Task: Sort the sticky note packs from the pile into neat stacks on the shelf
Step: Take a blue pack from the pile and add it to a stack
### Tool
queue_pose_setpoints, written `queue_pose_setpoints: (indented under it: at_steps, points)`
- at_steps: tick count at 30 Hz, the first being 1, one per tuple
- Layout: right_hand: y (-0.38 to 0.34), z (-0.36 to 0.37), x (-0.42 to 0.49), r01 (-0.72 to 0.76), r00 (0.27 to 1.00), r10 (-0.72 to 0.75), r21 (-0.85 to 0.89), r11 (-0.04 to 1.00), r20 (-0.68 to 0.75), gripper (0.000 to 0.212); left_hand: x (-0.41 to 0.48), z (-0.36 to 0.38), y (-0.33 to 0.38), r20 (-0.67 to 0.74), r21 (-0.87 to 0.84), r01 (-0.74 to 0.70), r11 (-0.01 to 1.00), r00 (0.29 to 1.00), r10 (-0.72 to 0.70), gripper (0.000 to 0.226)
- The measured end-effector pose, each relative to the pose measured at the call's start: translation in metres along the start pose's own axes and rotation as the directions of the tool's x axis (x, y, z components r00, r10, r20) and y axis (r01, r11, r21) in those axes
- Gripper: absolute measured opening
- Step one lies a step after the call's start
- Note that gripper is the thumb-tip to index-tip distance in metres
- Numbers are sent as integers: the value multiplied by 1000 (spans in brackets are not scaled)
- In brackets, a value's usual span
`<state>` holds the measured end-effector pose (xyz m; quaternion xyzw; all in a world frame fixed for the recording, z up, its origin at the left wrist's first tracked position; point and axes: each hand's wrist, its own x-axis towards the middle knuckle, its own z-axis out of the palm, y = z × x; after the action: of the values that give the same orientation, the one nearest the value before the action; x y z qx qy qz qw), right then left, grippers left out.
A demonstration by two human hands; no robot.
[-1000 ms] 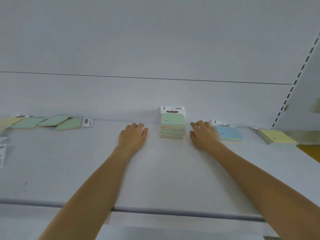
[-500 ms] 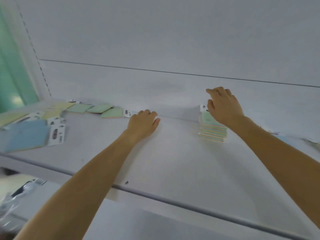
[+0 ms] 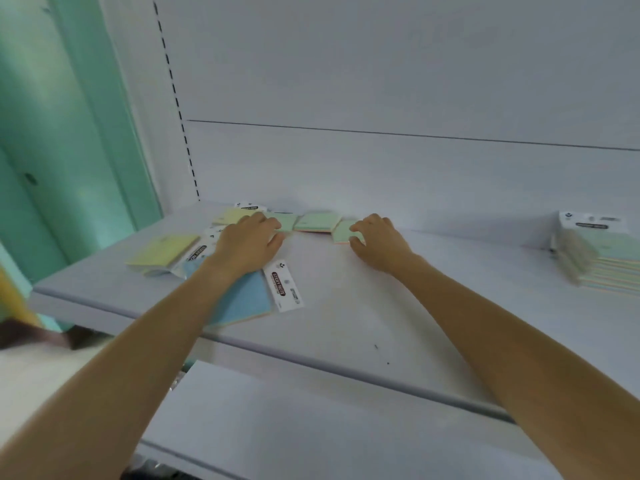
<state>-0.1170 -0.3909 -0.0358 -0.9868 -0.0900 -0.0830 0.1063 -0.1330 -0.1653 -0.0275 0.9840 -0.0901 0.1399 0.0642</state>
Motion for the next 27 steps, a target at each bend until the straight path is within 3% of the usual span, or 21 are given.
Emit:
queue_pose_setpoints:
  at_steps: [6,9,13,19,22,25,27]
  points:
    - [-24,29,15,-36,997,39,-63,997,61,36,1,-3,-34,-8,-108,-39,993,999,39,39]
    - [-22,29,14,-71,997,71,9,997,-7,34,-9,-9,-52,-14,-172,-40,984,999,38,37]
    - [-20,20,8,-100,990,107,79,992,-87,30,-32,-12,-69,1,-274,-142,951,989,148,34]
    - [-20,11,6,-142,983,160,175,974,-91,28,-55,-9,-68,79,-235,-181,955,976,204,60]
    - [-16,10,3,-223,965,244,188,957,-98,32,-56,-11,-59,87,-230,-178,957,976,202,56]
    - [-12,8,-2,-432,898,439,140,891,-22,64,-54,-11,-47,43,-220,-175,960,981,189,50]
    - [-10,6,-2,-499,867,498,84,863,34,71,-53,-10,-37,9,-242,-141,960,989,148,52]
